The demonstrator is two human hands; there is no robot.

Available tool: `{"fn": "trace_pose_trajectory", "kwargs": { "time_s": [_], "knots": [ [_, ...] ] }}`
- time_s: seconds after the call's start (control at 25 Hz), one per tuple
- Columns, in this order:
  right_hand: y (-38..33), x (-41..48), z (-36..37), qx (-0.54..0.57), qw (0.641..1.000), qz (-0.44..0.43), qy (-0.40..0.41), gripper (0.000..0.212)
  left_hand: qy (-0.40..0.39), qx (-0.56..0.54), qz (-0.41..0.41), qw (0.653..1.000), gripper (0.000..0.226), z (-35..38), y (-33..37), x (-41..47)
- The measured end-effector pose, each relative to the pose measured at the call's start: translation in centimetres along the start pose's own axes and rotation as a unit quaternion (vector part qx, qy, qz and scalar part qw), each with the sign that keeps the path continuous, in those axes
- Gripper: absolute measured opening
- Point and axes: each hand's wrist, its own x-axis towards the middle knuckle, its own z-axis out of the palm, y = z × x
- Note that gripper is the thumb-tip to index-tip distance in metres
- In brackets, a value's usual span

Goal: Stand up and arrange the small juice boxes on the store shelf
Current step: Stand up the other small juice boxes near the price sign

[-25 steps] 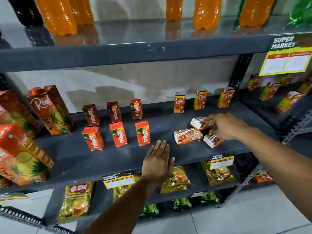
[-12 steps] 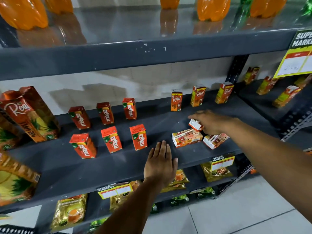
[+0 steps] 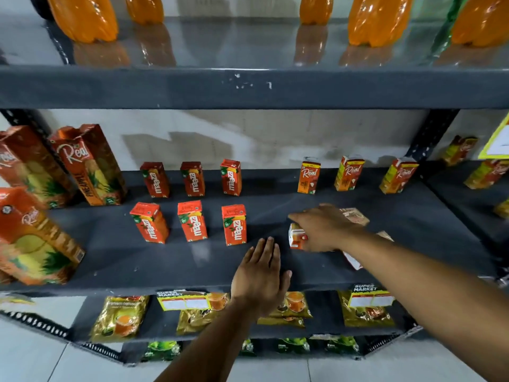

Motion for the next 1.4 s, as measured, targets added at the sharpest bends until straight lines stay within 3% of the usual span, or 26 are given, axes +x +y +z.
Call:
{"fn": "trace_pose_trajectory", "kwargs": {
  "time_s": [0.08,0.2,0.28,0.44,0.6,0.72,0.76,0.84,0.92,1.0,1.08,1.2,1.4],
  "knots": [
    [1.0,0.0,0.1,0.129,0.987,0.058,0.081,0.069,-0.001,0.007,-0.007,1.000,0.070,0.0,0.3,-0.1],
    [1.4,0.0,1.1,0.307,0.915,0.154,0.213,0.063,-0.012,0.023,-0.019,0.999,0.072,-0.1,0.5,-0.3],
    [1.0,0.0,1.8,0.329,0.888,0.180,0.266,0.061,-0.012,0.025,-0.020,0.999,0.072,-0.1,0.5,-0.3],
    [0.2,-0.1,2.5,0.290,0.886,0.204,0.298,0.074,-0.010,0.033,-0.016,0.999,0.073,-0.1,0.6,0.0],
    [0.4,-0.5,2.4,0.281,0.904,0.172,0.271,0.076,-0.022,0.042,-0.015,0.999,0.073,-0.1,0.3,0.1],
    [2.1,-1.3,0.6,0.352,0.898,0.061,0.258,0.052,-0.030,0.040,-0.012,0.999,0.072,0.1,0.1,0.1],
    [2.9,-1.5,-0.2,0.320,0.915,0.012,0.245,0.048,-0.030,0.040,-0.010,0.999,0.072,0.2,0.1,0.2],
    [3.9,-1.8,-2.5,0.140,0.973,-0.084,0.165,0.064,-0.027,0.039,-0.005,0.999,0.073,0.1,0.1,0.2],
    [3.6,-1.6,-4.0,0.030,0.989,-0.124,0.077,0.068,-0.028,0.035,-0.005,0.999,0.074,0.0,0.0,0.1],
    [3.4,-1.3,-5.2,0.047,0.994,-0.103,0.014,0.054,-0.028,0.031,-0.010,0.999,0.076,-0.2,0.1,-0.1],
    [3.4,-0.5,-5.8,0.062,0.994,-0.090,-0.006,0.064,-0.027,0.028,-0.010,0.999,0.076,-0.1,0.2,-0.2],
    [2.9,0.7,-5.6,-0.028,1.000,-0.001,0.015,0.046,-0.025,0.028,-0.010,0.999,0.075,0.1,0.2,-0.2],
    [2.1,1.9,-3.9,0.037,0.988,0.140,0.047,0.046,-0.022,0.031,-0.010,0.999,0.076,0.1,0.2,-0.2]
  ]
}}
